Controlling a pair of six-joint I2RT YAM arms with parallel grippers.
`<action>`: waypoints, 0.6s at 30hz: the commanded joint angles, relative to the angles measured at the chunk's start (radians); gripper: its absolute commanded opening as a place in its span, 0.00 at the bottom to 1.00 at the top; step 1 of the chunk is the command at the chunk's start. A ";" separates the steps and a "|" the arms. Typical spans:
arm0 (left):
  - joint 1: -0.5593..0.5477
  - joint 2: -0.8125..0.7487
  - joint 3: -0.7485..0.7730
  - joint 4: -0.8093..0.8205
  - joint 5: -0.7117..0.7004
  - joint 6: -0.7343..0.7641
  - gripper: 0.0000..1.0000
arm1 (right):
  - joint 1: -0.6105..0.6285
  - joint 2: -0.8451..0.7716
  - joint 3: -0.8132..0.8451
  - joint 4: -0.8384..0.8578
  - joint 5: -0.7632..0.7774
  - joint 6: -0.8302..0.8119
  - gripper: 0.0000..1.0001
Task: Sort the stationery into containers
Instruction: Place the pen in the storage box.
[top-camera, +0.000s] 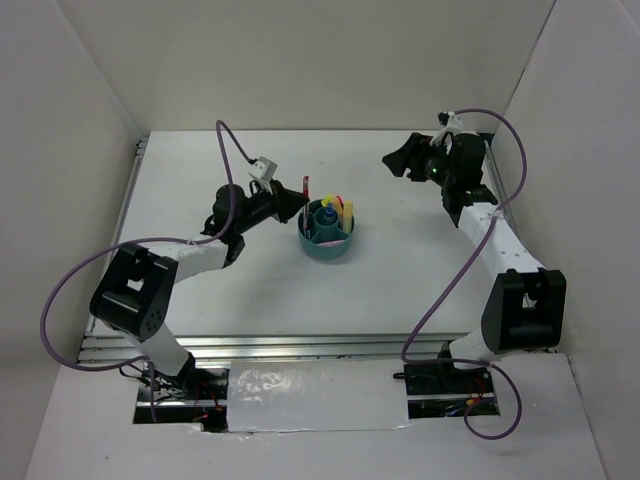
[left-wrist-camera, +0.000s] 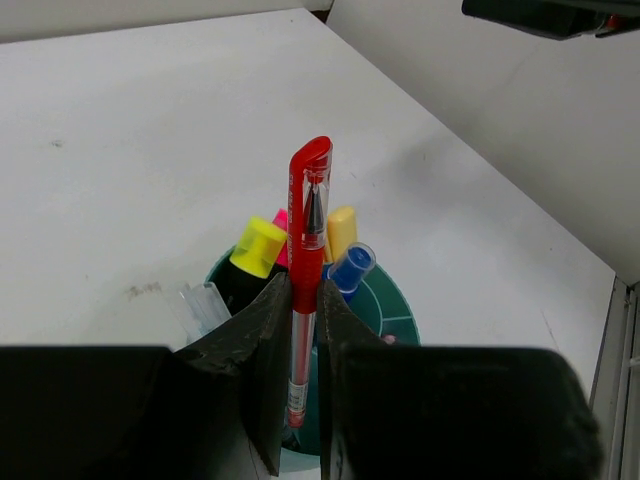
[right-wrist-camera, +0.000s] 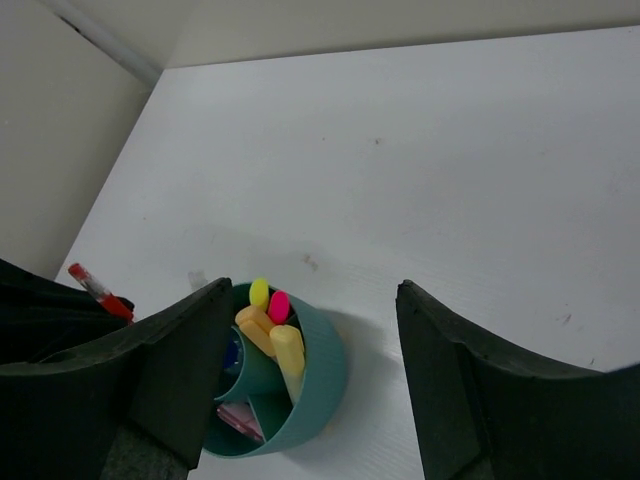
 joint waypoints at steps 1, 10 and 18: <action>-0.009 0.011 -0.022 0.109 -0.009 -0.007 0.00 | 0.006 -0.007 0.040 0.018 -0.002 -0.017 0.74; -0.011 0.052 -0.047 0.114 -0.061 -0.019 0.07 | 0.006 -0.012 0.042 0.015 0.011 -0.027 1.00; -0.008 0.061 -0.054 0.114 -0.068 -0.026 0.29 | 0.007 -0.004 0.051 0.008 0.014 -0.034 1.00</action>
